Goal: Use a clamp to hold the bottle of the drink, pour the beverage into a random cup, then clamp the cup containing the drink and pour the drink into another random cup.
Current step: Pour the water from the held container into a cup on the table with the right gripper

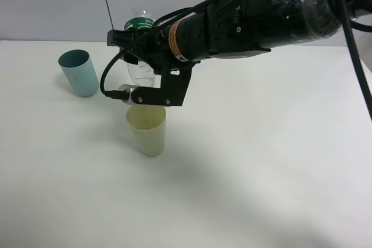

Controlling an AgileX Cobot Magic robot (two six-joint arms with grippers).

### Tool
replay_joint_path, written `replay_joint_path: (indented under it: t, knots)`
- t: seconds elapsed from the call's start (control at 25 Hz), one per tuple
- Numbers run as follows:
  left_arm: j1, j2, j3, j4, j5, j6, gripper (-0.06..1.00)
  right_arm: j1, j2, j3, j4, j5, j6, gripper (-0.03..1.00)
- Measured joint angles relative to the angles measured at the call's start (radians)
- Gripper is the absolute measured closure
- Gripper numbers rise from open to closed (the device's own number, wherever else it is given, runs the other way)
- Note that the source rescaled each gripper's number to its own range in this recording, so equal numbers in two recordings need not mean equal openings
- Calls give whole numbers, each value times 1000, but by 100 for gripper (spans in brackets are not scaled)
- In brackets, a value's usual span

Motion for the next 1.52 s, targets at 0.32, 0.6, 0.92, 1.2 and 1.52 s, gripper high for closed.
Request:
replay_joint_path:
  t: [0.32,0.6,0.92,1.2,1.52]
  knots:
    - [0,0,0,0,0,0,-6,0,0,0,0,-12,1,96]
    - [0,0,0,0,0,0,-6,0,0,0,0,-12,2,96]
    - [0,0,0,0,0,0,-6,0,0,0,0,-13,-12,96]
    - [0,0,0,0,0,0,-6,0,0,0,0,-15,-45,96]
    - [0,0,0,0,0,0,-6,0,0,0,1,-14,-70,96]
